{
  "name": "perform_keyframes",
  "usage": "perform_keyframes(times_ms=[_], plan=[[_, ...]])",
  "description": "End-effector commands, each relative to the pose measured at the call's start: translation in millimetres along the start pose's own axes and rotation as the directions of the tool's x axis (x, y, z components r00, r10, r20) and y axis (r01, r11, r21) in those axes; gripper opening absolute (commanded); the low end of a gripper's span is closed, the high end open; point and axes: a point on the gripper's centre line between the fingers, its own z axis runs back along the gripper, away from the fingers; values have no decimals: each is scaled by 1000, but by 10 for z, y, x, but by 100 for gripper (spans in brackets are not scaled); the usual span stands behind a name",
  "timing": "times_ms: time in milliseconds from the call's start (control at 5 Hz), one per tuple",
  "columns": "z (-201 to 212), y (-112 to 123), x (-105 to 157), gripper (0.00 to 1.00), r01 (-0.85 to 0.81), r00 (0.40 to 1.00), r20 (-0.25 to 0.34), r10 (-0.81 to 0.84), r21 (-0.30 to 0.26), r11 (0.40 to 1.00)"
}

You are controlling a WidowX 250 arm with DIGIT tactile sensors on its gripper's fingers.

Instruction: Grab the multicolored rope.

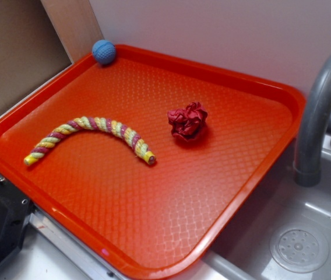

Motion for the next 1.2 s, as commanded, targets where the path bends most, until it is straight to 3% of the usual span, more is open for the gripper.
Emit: perform_keyframes(times_ms=[0,200,400,600,800,1000], plan=[[0,0,0,100,0,1000,0,0,0,1000],[-160,58,173,100,-253,967,-21,253,-16,967],[-347,71,366,100,-495,869,-52,492,-87,865],[-534,180,556,100,-700,712,-104,694,-179,691],[-943,308,718,100,-856,507,-166,846,-207,473],[-1387,334,828,100,-922,373,-159,914,-176,345]])
